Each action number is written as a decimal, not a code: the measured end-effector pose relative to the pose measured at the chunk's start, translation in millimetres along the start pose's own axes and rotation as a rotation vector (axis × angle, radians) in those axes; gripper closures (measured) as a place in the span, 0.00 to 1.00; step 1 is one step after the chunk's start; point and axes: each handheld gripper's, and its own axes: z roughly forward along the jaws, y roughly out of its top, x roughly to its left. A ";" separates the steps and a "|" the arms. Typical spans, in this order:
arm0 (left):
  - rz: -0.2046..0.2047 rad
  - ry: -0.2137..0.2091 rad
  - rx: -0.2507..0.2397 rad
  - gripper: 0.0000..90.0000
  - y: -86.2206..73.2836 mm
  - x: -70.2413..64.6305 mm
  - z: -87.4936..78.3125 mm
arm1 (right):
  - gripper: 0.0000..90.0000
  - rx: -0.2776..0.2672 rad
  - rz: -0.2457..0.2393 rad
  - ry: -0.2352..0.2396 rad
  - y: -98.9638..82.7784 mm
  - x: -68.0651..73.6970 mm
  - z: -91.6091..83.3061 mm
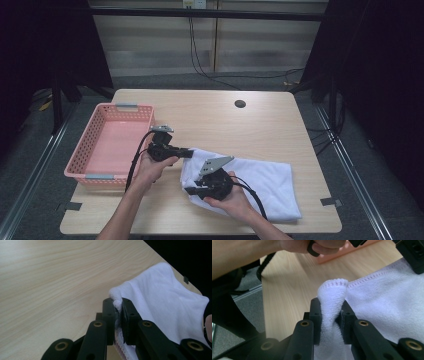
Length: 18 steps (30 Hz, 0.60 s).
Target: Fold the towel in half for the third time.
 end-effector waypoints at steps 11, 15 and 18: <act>-0.006 0.002 -0.071 0.93 14.0 -9.9 -31.2 | 0.86 -0.084 -0.025 0.037 34.3 9.5 -10.5; 0.035 0.034 -0.050 0.93 28.2 -18.4 -41.4 | 0.86 -0.100 -0.040 0.035 39.2 13.2 -15.4; 0.059 0.039 -0.089 0.92 44.4 -26.7 -56.9 | 0.86 -0.131 -0.056 0.030 53.6 15.6 -23.0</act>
